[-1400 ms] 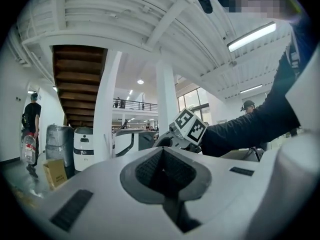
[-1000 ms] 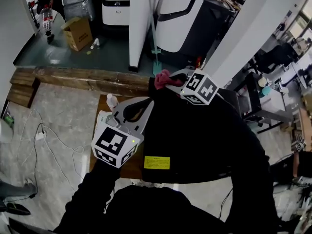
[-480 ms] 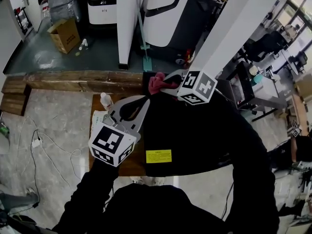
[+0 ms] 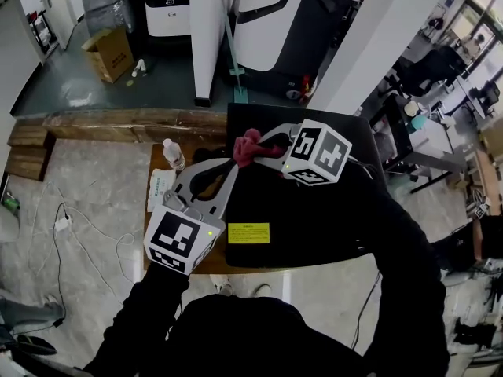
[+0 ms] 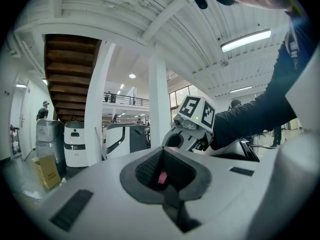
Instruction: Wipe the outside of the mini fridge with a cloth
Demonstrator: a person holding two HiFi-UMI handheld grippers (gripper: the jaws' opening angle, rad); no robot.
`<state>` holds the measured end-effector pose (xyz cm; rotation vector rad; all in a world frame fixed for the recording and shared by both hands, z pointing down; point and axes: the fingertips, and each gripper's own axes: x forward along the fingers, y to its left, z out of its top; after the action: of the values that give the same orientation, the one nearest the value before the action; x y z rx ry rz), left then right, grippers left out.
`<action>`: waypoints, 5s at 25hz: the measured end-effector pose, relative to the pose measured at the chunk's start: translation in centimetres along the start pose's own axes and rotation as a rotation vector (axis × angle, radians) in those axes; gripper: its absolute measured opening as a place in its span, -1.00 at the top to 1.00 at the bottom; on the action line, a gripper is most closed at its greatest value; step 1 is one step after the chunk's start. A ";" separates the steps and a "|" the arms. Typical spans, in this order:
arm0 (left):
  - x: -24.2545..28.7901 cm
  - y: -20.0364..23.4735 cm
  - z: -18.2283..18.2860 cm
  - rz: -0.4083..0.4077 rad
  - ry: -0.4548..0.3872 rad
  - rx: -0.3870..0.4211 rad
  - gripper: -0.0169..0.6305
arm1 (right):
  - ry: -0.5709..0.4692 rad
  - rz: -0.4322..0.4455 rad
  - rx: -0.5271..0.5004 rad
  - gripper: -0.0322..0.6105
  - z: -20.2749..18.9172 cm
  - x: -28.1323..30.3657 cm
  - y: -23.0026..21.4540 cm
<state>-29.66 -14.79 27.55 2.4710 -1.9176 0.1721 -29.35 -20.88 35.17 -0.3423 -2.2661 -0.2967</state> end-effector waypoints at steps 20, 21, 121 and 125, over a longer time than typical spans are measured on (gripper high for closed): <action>-5.2 -8.2 2.0 0.154 -0.003 0.026 0.93 | 0.081 0.218 -0.007 0.69 -1.4 -3.2 14.8; -5.5 -8.4 2.2 0.165 -0.006 0.025 0.93 | 0.082 0.226 -0.010 0.69 -1.4 -3.3 15.4; 6.5 -33.7 6.7 0.073 -0.073 -0.038 0.93 | 0.147 0.151 0.150 0.68 -24.0 -20.7 11.2; 5.1 -34.5 5.8 0.049 -0.064 -0.059 0.93 | 0.161 0.174 0.175 0.69 -24.0 -21.2 14.5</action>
<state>5.34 -11.49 24.36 2.4226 -1.9786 0.0362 5.67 -18.18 36.11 -0.4052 -2.0707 -0.0338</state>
